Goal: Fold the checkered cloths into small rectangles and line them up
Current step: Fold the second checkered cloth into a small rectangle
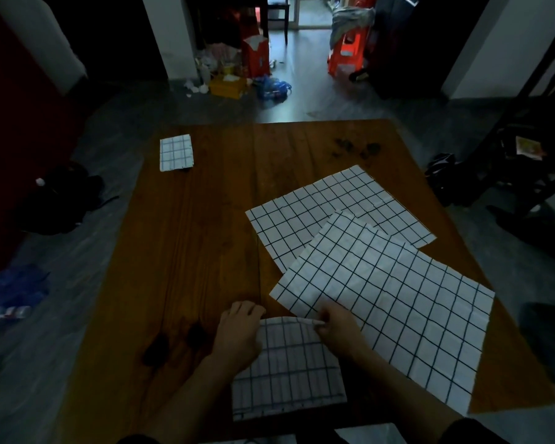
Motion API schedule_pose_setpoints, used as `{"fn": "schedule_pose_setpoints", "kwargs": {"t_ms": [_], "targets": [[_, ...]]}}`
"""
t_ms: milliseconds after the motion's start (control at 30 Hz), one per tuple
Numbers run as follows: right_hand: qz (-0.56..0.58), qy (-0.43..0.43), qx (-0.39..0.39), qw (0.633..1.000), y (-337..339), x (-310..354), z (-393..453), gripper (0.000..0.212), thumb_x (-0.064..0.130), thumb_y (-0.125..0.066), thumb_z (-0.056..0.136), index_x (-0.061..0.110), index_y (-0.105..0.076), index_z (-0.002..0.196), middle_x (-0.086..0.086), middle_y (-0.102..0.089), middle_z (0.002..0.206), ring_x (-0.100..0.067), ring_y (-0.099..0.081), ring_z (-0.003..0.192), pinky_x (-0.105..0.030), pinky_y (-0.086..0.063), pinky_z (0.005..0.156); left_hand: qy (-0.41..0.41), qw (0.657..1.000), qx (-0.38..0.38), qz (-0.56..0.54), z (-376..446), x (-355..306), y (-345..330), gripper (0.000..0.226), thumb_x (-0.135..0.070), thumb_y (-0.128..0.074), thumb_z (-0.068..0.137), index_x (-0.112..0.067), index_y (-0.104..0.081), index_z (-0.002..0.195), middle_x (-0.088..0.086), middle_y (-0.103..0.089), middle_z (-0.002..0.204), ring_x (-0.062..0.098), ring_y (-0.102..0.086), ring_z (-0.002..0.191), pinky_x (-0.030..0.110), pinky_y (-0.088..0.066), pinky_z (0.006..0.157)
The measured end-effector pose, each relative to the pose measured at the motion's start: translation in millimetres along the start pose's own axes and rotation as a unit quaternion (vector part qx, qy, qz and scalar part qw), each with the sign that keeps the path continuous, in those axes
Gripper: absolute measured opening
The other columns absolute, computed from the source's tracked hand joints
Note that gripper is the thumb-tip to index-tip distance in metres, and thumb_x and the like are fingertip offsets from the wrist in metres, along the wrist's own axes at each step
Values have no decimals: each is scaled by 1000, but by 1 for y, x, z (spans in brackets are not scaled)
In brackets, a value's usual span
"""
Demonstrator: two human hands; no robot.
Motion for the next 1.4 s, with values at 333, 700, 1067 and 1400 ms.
{"fn": "schedule_pose_setpoints", "kwargs": {"t_ms": [333, 700, 1067, 1400], "targets": [[148, 161, 23, 975, 47, 63, 0, 25, 16, -64, 88, 31, -49, 75, 7, -55, 75, -3, -50, 66, -16, -39, 59, -103, 993, 8, -60, 18, -11, 54, 12, -34, -64, 89, -33, -53, 96, -14, -58, 96, 9, -49, 93, 33, -36, 82], [53, 97, 84, 990, 36, 47, -2, 25, 28, -71, 82, 21, -65, 106, 7, -62, 98, -8, -59, 88, -18, -47, 68, 22, 943, -25, -332, -11, 41, 63, 16, -17, -70, 88, -25, -62, 76, -6, -68, 83, 7, -63, 82, 33, -54, 73], [68, 152, 48, 985, 45, 76, 0, 8, 18, -68, 87, 19, -64, 80, 2, -63, 78, -10, -58, 72, -24, -45, 61, 81, 913, 61, -394, -42, 50, 38, 26, -19, -70, 87, -35, -64, 107, -17, -67, 113, 1, -60, 108, 33, -52, 93], [23, 193, 24, 981, 35, 81, -12, 23, 20, -65, 89, 36, -52, 77, 16, -54, 80, 2, -51, 76, -19, -39, 66, 125, 925, -16, -359, -44, 49, 8, 43, -13, -74, 83, -27, -58, 121, -15, -59, 117, 5, -56, 109, 25, -52, 86]]}}
Point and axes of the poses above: each hand's wrist, its own z-axis towards the middle knuckle, its own y-axis out of the back of the hand, x = y × z, the point moved 4 cm from there along z, towards the middle knuckle
